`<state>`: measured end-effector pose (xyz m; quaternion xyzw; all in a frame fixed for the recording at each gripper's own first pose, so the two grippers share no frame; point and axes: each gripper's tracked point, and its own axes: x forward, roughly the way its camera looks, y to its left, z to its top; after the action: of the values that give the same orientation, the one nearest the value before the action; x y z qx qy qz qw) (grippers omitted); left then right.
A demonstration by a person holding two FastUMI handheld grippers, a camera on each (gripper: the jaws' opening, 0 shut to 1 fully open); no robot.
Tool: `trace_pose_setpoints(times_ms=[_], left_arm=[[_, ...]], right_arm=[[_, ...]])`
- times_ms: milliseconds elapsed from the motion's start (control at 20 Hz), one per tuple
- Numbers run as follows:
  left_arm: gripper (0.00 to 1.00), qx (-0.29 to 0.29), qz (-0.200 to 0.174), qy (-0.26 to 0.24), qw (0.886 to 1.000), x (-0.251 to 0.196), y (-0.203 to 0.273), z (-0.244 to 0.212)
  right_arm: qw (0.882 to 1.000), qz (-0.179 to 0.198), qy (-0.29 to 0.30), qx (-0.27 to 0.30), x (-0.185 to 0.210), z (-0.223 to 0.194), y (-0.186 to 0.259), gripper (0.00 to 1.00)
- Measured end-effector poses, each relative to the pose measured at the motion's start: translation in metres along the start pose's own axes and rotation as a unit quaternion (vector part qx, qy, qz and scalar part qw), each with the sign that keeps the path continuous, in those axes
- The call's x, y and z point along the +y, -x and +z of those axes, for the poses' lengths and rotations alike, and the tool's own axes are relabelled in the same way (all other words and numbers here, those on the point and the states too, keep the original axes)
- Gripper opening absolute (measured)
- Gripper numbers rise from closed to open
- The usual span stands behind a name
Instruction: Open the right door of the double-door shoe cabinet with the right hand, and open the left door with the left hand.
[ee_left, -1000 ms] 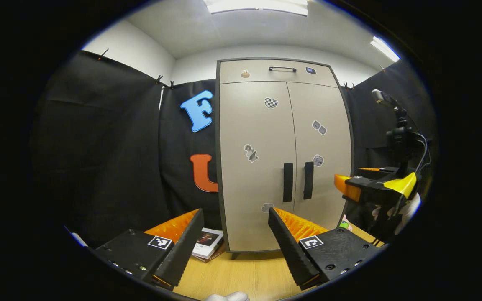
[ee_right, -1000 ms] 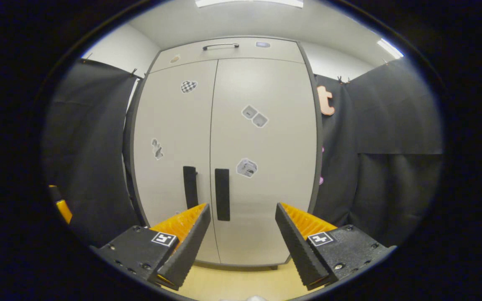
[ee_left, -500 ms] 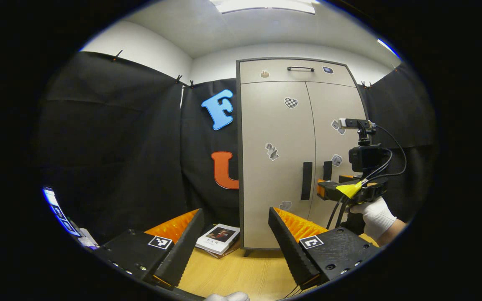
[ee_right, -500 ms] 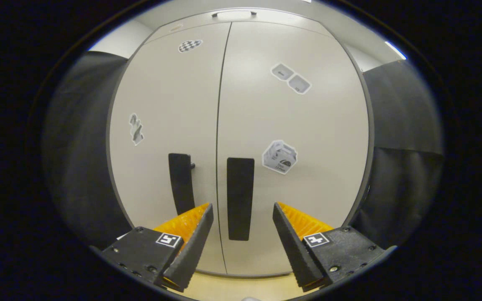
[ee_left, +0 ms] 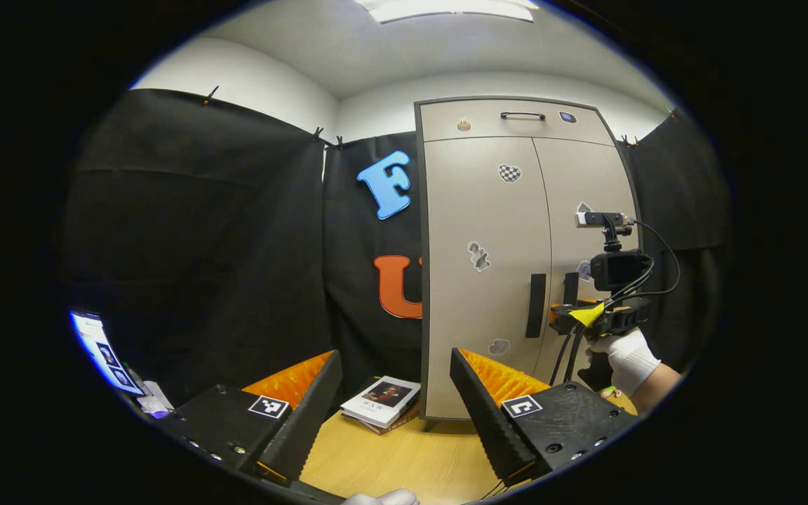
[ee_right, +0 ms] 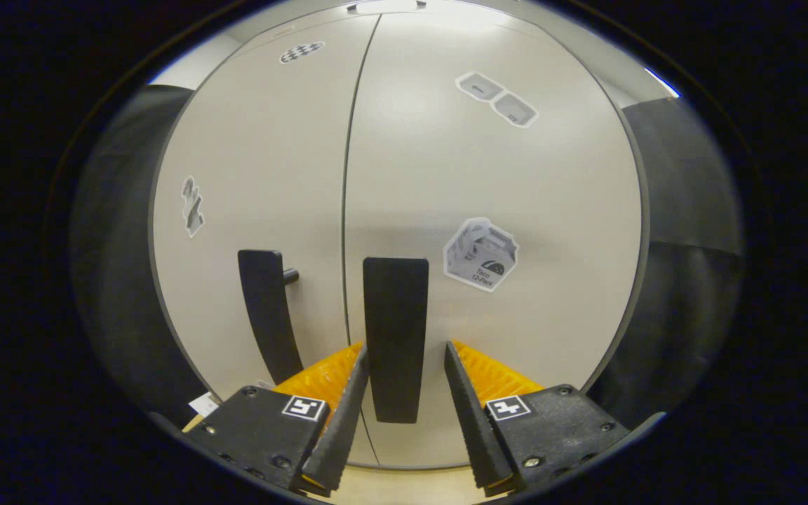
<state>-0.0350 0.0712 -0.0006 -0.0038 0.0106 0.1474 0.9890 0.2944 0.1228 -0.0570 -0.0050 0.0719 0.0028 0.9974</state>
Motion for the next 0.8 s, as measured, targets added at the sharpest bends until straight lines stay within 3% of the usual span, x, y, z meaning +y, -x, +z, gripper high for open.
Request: trace_pose_setpoints(times_ms=[250, 350, 800], left_arm=[[0.95, -0.004, 0.0, 0.005, 1.0, 0.001, 0.001, 0.001], [0.94, -0.004, 0.001, 0.007, 1.0, 0.004, 0.002, -0.001], [0.95, -0.003, -0.017, 0.01, 1.0, 0.012, 0.01, -0.008]], right_arm=[[1.0, 0.01, -0.007, 0.009, 0.006, -0.001, -0.001, 0.55], [1.0, 0.013, -0.009, 0.011, 0.007, -0.001, -0.001, 0.39], [0.999, 0.036, -0.011, 0.016, 0.004, -0.01, 0.029, 0.31]])
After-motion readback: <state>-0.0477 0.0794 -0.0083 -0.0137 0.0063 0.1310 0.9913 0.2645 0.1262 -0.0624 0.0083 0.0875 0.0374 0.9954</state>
